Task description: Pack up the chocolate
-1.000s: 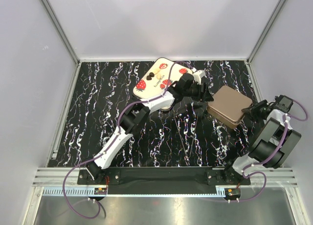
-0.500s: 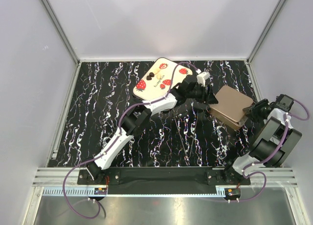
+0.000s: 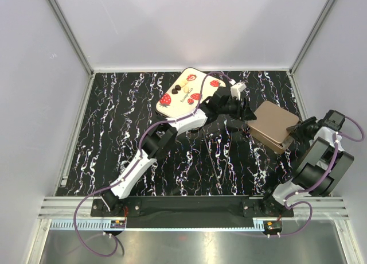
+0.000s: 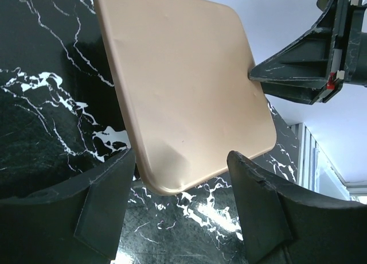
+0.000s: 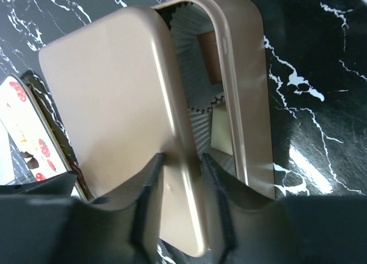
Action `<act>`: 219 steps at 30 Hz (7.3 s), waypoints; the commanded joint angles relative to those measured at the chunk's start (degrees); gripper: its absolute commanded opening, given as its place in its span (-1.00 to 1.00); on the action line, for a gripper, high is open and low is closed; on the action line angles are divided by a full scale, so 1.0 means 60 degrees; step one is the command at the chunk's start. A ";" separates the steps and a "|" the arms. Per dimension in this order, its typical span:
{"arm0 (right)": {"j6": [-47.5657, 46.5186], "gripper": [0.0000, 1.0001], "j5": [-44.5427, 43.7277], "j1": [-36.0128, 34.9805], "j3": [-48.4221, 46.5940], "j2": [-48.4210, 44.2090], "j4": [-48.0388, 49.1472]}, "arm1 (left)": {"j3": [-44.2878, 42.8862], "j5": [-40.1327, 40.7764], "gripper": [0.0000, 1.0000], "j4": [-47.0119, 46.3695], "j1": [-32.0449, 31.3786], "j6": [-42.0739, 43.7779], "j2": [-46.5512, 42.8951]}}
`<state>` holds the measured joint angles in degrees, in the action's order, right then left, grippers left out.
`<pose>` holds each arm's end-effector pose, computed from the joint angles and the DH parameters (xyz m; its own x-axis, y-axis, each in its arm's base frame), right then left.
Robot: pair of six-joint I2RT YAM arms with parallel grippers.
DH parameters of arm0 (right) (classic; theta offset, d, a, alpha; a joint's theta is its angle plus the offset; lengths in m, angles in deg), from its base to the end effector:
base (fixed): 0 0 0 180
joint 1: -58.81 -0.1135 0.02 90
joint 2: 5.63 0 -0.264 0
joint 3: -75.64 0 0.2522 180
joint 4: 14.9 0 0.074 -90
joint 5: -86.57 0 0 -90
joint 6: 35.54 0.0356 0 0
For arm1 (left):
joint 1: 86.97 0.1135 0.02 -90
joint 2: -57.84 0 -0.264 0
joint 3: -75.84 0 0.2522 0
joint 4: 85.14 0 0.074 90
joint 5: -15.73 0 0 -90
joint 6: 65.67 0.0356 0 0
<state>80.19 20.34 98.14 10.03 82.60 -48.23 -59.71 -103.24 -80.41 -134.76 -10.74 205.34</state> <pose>0.2445 -0.1818 0.1921 -0.4013 0.8425 -0.3594 0.6435 0.5386 0.5439 0.3837 -0.4487 0.1729 -0.7093 0.0337 -0.7041 0.6747 0.3220 -0.6642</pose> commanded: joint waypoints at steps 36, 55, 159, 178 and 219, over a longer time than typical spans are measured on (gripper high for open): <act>-0.0246 -0.49 -0.1866 0.0080 -0.0337 -0.0803 -0.0517 | -0.0574 -0.0225 0.42 -0.0530 -0.0150 0.0088 0.0143; -0.0627 -0.12 -0.2995 0.0080 -0.0557 -0.0730 -0.1308 | -0.0633 -0.0240 0.42 -0.0471 -0.0194 0.0132 0.0114; -0.0686 -0.35 -0.2116 -0.2219 -0.0511 0.0428 0.0084 | 0.0275 0.0214 0.43 -0.0544 0.0685 0.0733 -0.0750; -0.0130 -0.23 -0.2249 -0.4078 -0.2592 -0.0248 -0.0945 | 0.2818 0.0858 0.42 0.0789 0.0948 0.2300 -0.4659; -0.0554 -0.25 -0.6246 -0.6438 -0.3032 0.1190 -0.2318 | 0.7555 0.3963 0.47 0.3907 0.0743 0.2754 -1.1837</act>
<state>77.20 -10.56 59.19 -6.06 93.09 -57.30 -11.74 -83.97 -59.32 -130.37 3.75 138.78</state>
